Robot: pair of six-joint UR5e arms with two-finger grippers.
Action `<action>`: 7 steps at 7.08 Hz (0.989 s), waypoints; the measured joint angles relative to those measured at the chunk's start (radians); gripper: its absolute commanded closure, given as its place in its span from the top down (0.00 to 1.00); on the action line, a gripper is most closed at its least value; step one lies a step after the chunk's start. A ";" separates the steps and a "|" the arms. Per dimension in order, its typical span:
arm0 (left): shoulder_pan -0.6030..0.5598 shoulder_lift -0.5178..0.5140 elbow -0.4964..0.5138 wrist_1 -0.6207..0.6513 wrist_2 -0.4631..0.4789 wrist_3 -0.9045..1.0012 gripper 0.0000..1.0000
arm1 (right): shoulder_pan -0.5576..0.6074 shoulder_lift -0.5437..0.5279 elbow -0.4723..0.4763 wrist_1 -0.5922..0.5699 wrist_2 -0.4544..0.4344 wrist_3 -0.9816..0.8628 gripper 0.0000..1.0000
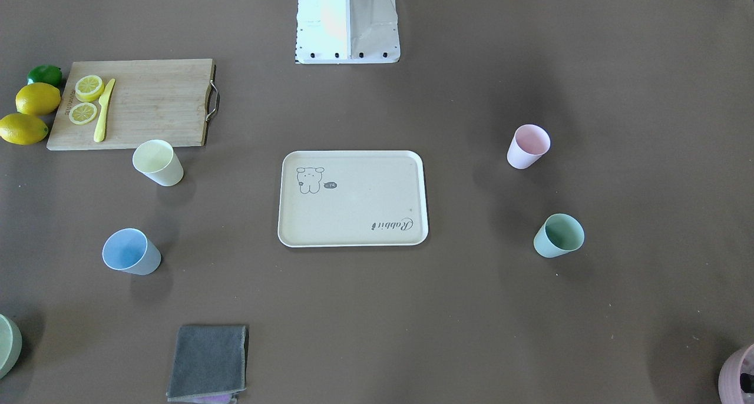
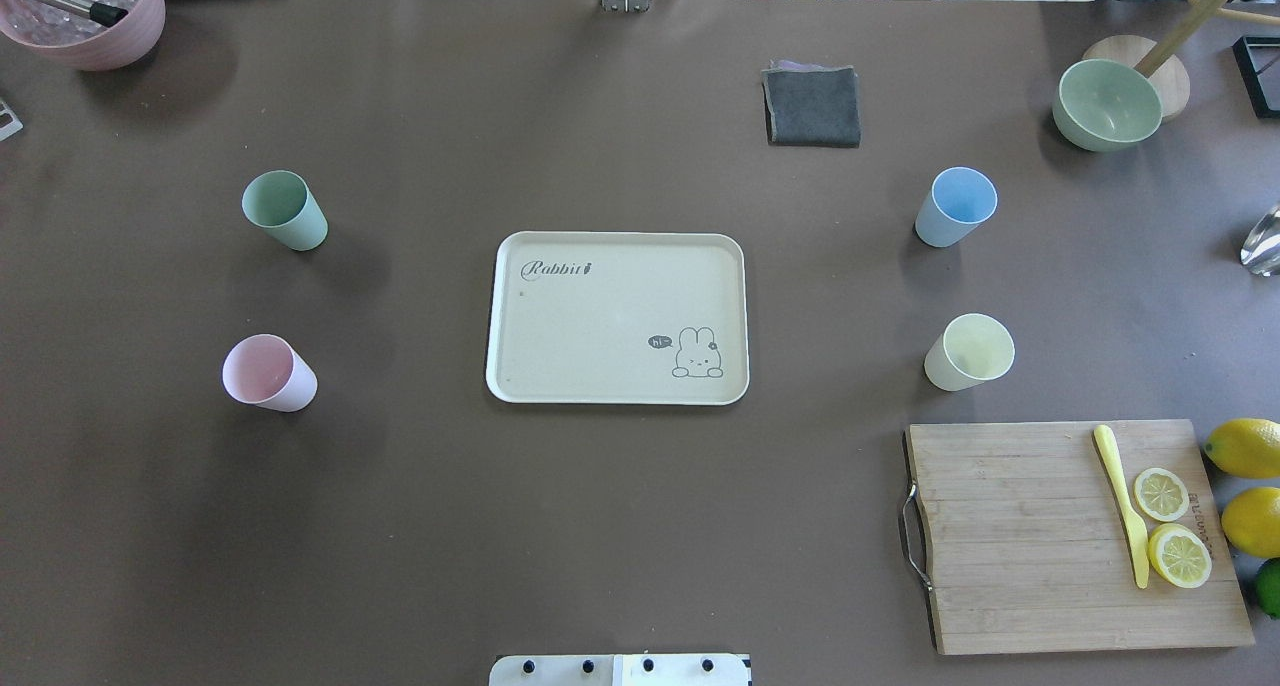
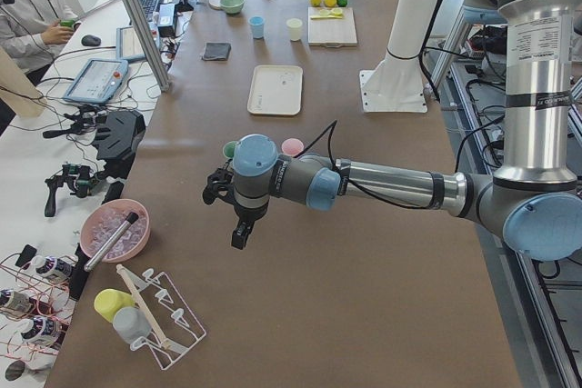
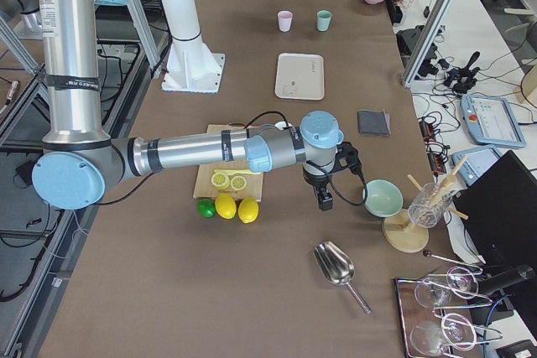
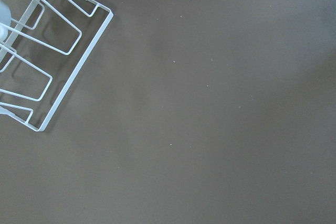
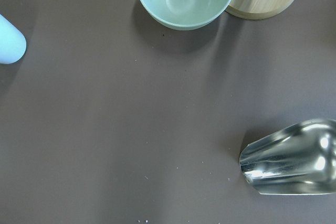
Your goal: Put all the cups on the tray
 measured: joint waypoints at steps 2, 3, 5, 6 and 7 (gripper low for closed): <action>0.020 -0.004 -0.032 0.003 -0.049 -0.054 0.98 | -0.003 -0.012 0.003 0.011 0.069 0.028 1.00; 0.065 -0.005 -0.073 -0.008 -0.083 -0.173 0.98 | -0.016 -0.013 0.017 0.017 0.089 0.090 1.00; 0.239 -0.009 -0.147 -0.110 -0.042 -0.504 0.99 | -0.103 -0.012 0.081 0.060 0.077 0.295 0.99; 0.359 -0.023 -0.170 -0.165 0.034 -0.690 0.98 | -0.157 -0.012 0.113 0.076 0.057 0.379 0.99; 0.470 -0.045 -0.194 -0.193 0.101 -0.858 0.98 | -0.210 -0.012 0.144 0.083 0.037 0.449 0.98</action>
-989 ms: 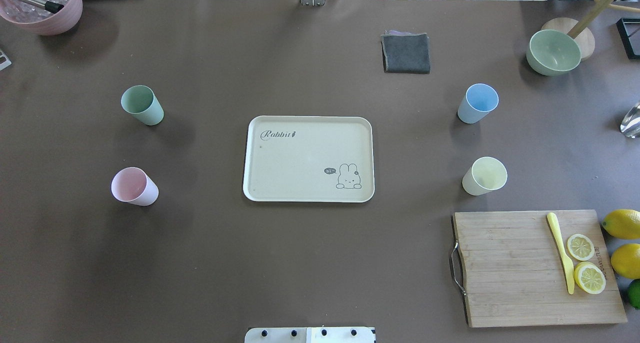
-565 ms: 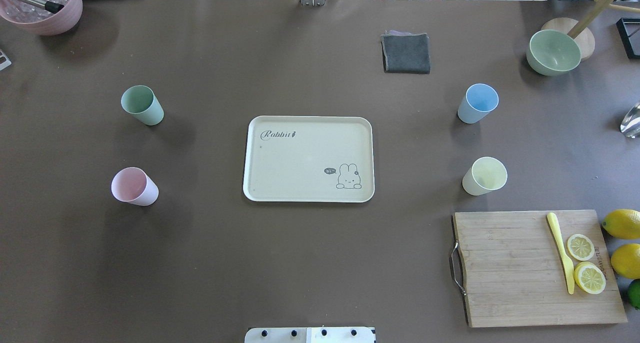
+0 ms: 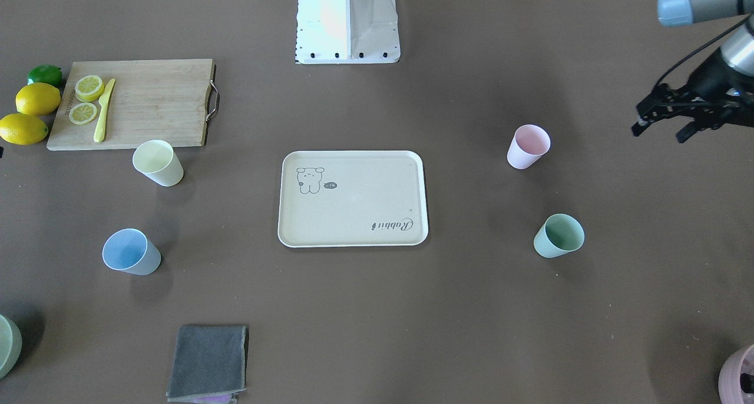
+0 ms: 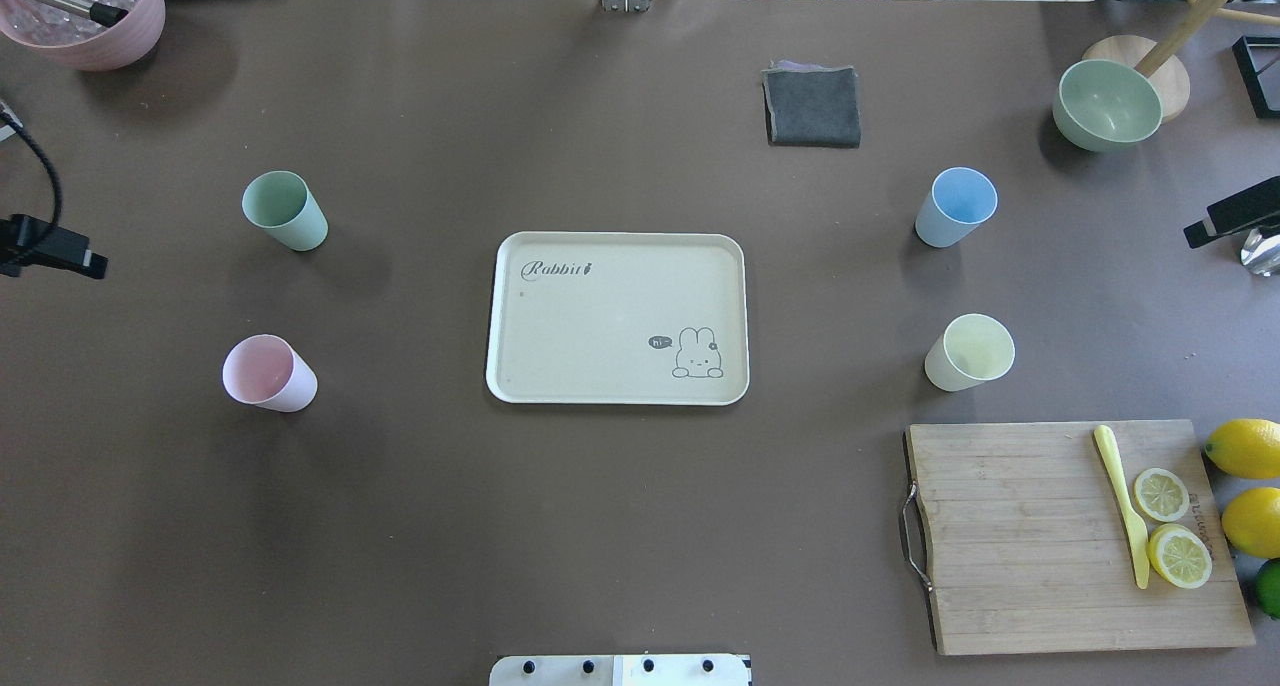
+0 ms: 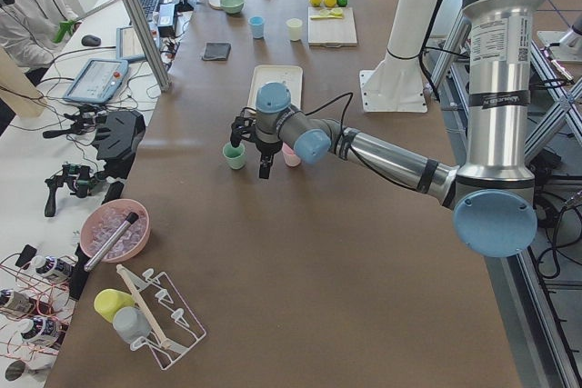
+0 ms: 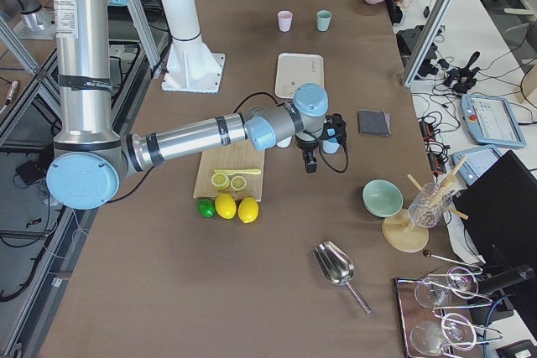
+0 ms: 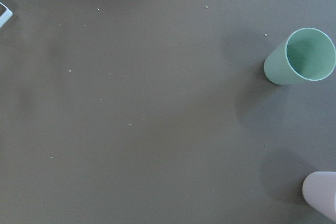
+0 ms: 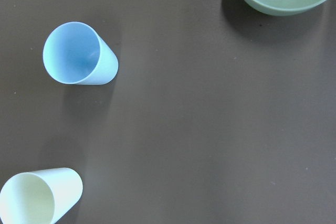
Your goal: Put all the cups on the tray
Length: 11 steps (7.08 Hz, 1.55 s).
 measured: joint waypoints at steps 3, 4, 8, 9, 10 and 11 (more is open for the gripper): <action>0.230 -0.037 -0.013 -0.013 0.165 -0.202 0.97 | -0.136 0.000 0.033 0.003 -0.048 0.100 0.96; 0.260 -0.037 0.000 -0.013 0.188 -0.208 0.97 | -0.170 0.003 0.031 0.002 -0.053 0.120 0.95; 0.308 -0.039 0.033 -0.015 0.221 -0.209 0.93 | -0.273 0.055 -0.016 0.003 -0.057 0.223 0.92; 0.314 -0.040 0.034 -0.015 0.222 -0.209 0.72 | -0.285 0.092 -0.059 0.003 -0.056 0.235 0.91; 0.320 -0.040 0.033 -0.014 0.222 -0.211 0.44 | -0.300 0.130 -0.101 0.002 -0.055 0.249 0.83; 0.322 -0.040 0.032 -0.014 0.222 -0.214 0.17 | -0.315 0.151 -0.129 0.003 -0.052 0.257 0.49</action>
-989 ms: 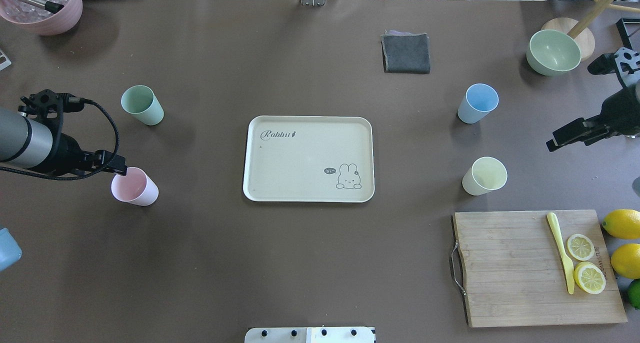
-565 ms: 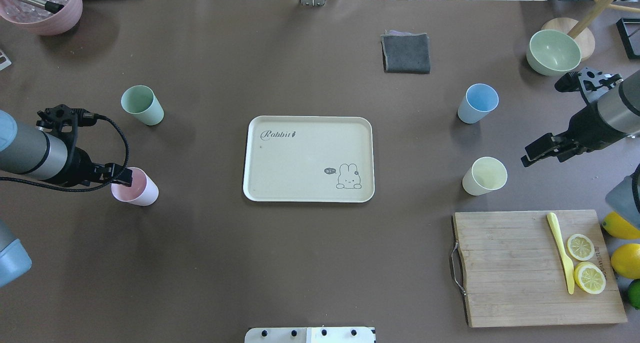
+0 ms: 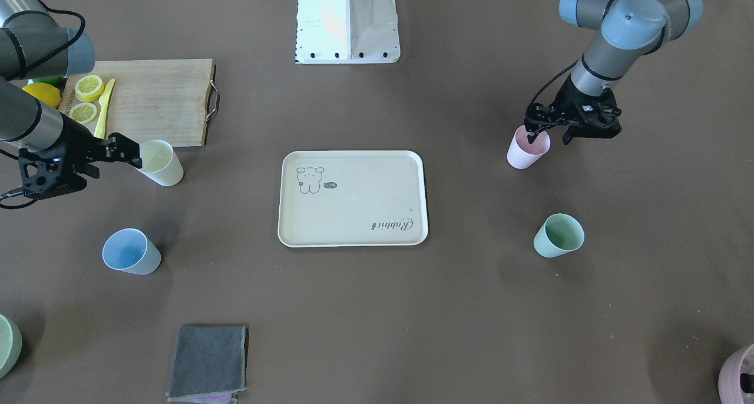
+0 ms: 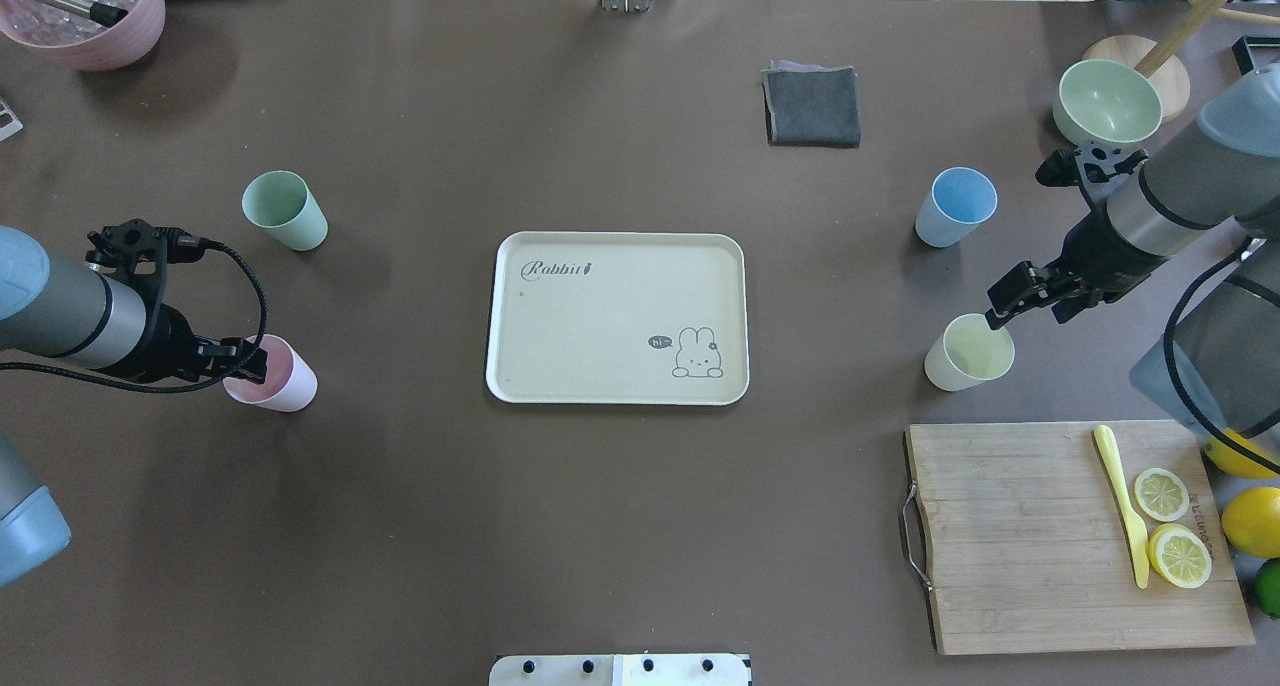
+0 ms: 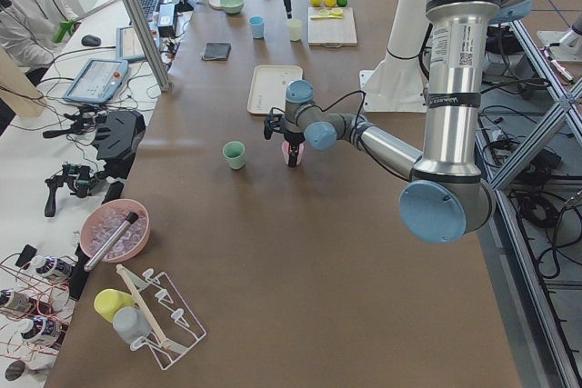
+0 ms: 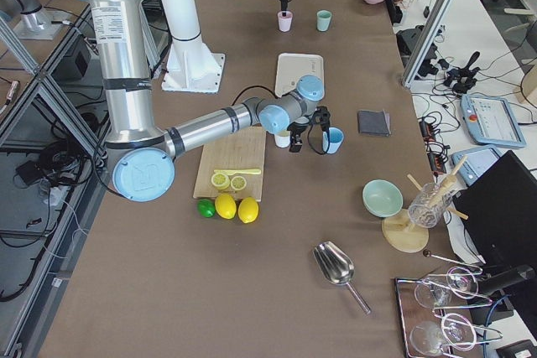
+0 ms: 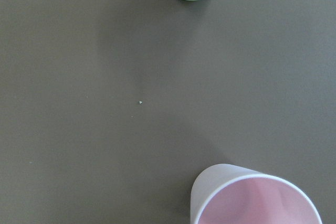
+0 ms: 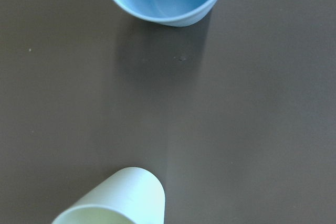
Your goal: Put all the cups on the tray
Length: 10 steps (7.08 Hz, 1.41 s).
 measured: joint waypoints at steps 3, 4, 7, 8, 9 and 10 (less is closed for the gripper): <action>0.001 -0.008 -0.001 0.003 0.000 -0.025 0.00 | -0.024 0.003 -0.015 0.004 0.025 0.003 0.00; 0.001 -0.013 -0.001 0.005 -0.002 -0.028 0.00 | -0.025 0.004 -0.014 0.005 0.031 0.000 0.00; 0.001 -0.139 -0.021 0.126 -0.012 -0.039 0.00 | -0.026 0.024 0.030 -0.004 0.054 0.035 0.00; 0.005 -0.242 -0.021 0.221 -0.013 -0.065 0.00 | -0.027 0.053 0.044 -0.007 0.060 0.090 0.00; 0.026 -0.339 -0.008 0.291 -0.012 -0.104 0.00 | -0.044 0.101 0.049 -0.007 0.052 0.175 0.00; 0.064 -0.429 0.032 0.328 -0.007 -0.149 0.00 | -0.084 0.165 0.046 -0.007 0.013 0.275 0.00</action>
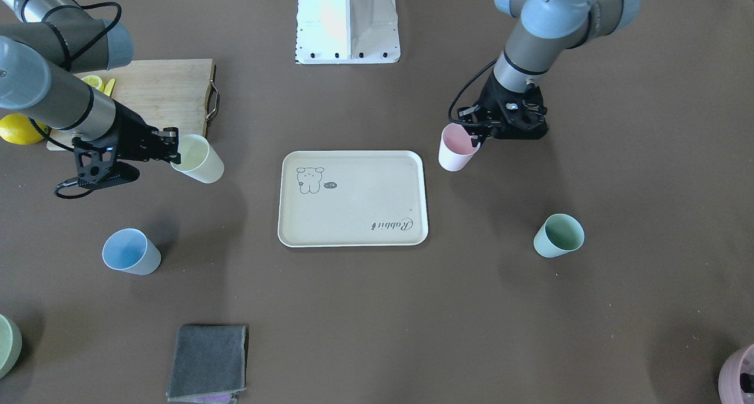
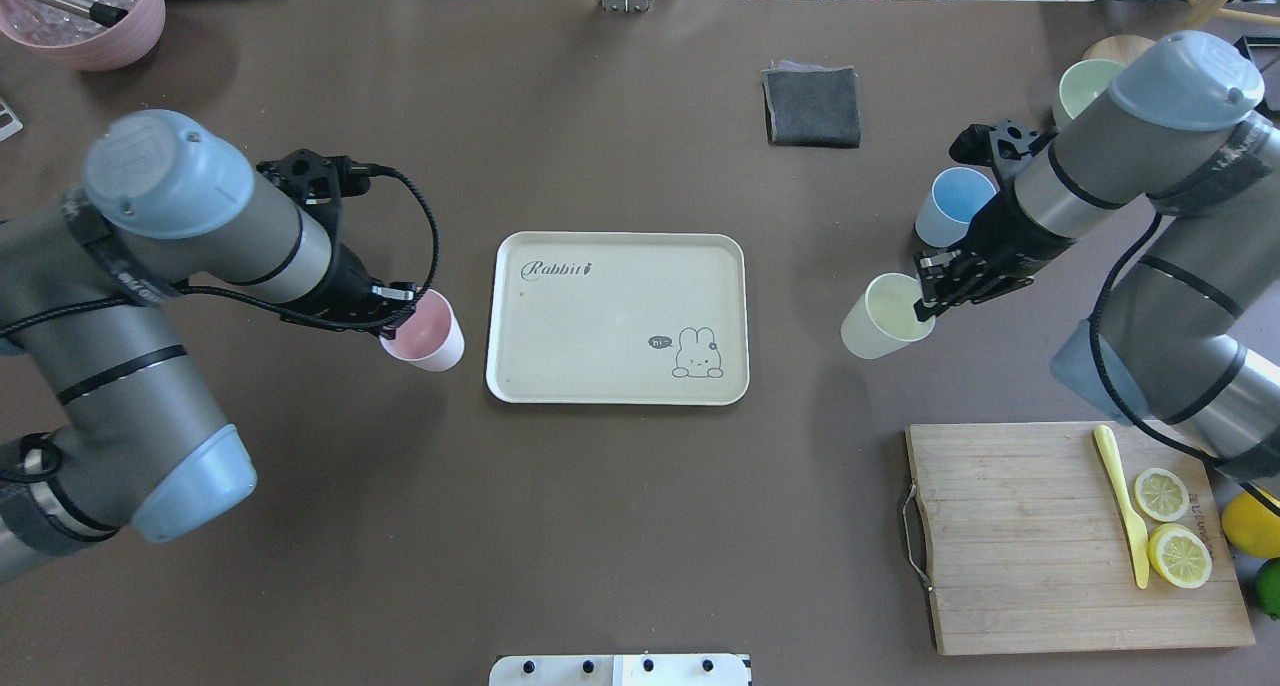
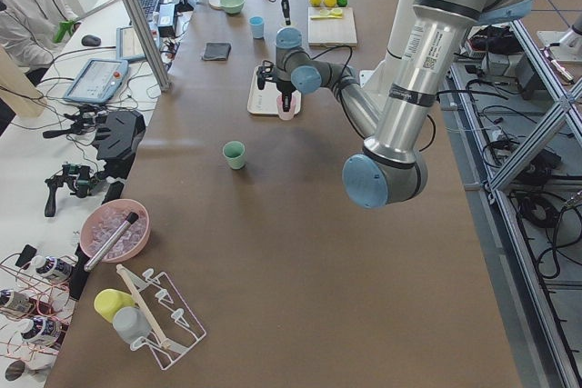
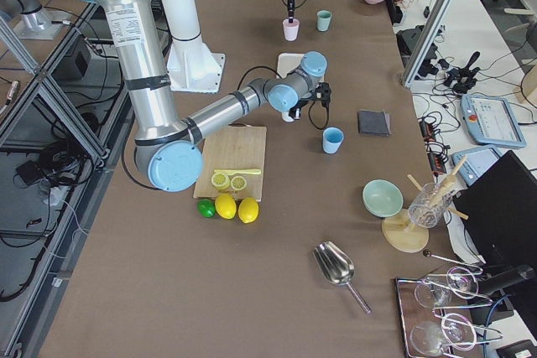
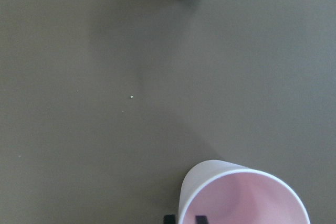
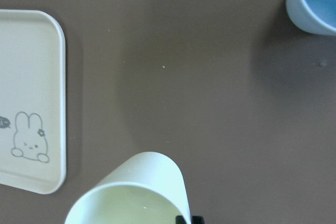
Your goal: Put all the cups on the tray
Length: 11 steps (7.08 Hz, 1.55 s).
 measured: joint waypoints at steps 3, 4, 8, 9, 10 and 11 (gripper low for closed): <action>0.075 -0.147 0.121 0.017 0.054 -0.062 0.00 | -0.113 0.163 -0.042 -0.002 -0.133 0.188 0.00; 0.082 -0.166 0.143 0.014 0.063 -0.061 0.00 | -0.139 0.201 -0.068 -0.002 -0.168 0.221 0.00; 0.083 -0.188 0.189 0.009 0.069 -0.051 0.98 | -0.192 0.252 -0.131 -0.002 -0.212 0.252 1.00; 0.078 -0.188 0.188 0.009 0.069 -0.042 0.98 | -0.190 0.254 -0.135 -0.003 -0.216 0.265 1.00; 0.061 -0.185 0.183 0.012 0.067 -0.014 0.98 | -0.168 0.252 -0.127 -0.011 -0.203 0.266 1.00; 0.019 -0.176 0.174 0.018 0.062 0.047 0.98 | -0.115 0.243 -0.108 -0.037 -0.170 0.243 1.00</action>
